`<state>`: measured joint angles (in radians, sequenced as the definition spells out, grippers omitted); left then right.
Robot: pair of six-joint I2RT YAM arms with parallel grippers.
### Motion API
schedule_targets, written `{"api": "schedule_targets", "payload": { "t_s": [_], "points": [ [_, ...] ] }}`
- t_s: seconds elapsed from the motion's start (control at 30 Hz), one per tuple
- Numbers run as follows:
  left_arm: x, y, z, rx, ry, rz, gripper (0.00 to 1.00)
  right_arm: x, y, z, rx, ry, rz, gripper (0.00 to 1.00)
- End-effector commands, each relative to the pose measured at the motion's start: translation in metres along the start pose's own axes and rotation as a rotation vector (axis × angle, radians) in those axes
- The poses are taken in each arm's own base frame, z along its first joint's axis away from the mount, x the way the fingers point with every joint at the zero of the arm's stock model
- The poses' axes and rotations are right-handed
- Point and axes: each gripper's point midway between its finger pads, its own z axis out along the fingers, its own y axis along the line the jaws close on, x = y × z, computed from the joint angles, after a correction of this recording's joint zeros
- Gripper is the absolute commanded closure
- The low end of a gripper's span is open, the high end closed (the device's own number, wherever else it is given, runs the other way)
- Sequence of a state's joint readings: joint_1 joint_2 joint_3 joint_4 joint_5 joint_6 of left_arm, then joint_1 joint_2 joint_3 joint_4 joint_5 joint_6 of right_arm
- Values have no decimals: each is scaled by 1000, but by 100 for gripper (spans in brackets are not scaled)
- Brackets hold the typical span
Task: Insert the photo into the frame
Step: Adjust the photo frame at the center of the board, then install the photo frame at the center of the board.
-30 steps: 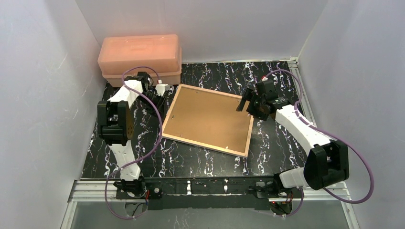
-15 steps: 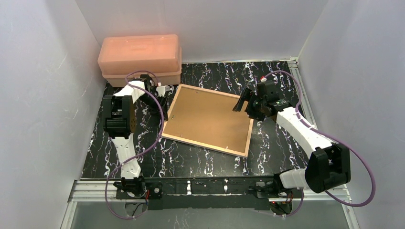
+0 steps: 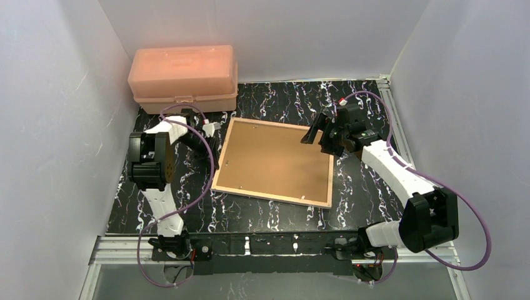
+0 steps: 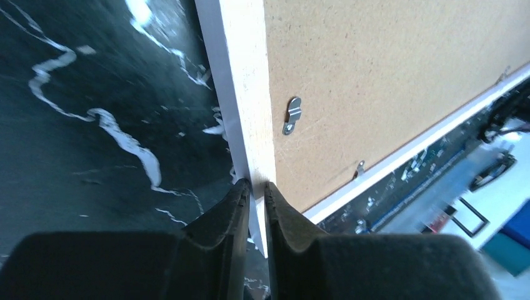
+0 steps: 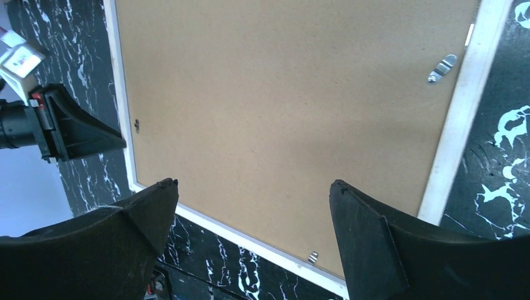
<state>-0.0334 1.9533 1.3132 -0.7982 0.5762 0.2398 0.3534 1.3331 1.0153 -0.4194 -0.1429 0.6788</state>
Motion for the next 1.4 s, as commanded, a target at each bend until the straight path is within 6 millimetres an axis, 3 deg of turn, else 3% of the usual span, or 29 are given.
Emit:
{"api": "schedule_targets", "payload": {
  "t_s": [0.0, 0.2, 0.5, 0.63, 0.8, 0.97, 1.17, 1.37],
  "points": [
    [27, -24, 1, 85, 58, -45, 97, -4, 13, 4, -67, 0, -5, 1],
    [49, -49, 10, 164, 95, -38, 98, 13, 32, 10, -164, 45, -36, 1],
    [55, -76, 14, 315, 112, -75, 98, 93, 105, 51, -310, 170, -151, 1],
    [52, -84, 9, 347, 100, -77, 98, 118, 134, 70, -369, 208, -186, 2],
    [23, -76, 7, 305, 36, -57, 97, 141, 161, 88, -424, 234, -199, 3],
    [-2, -59, 13, 236, -5, -61, 99, 153, 170, 106, -434, 257, -195, 5],
    [-7, -45, 19, 181, -4, -61, 98, 158, 174, 116, -442, 258, -184, 6],
    [-5, -41, 23, 181, -2, -82, 90, 159, 179, 122, -458, 251, -180, 6]
  ]
}}
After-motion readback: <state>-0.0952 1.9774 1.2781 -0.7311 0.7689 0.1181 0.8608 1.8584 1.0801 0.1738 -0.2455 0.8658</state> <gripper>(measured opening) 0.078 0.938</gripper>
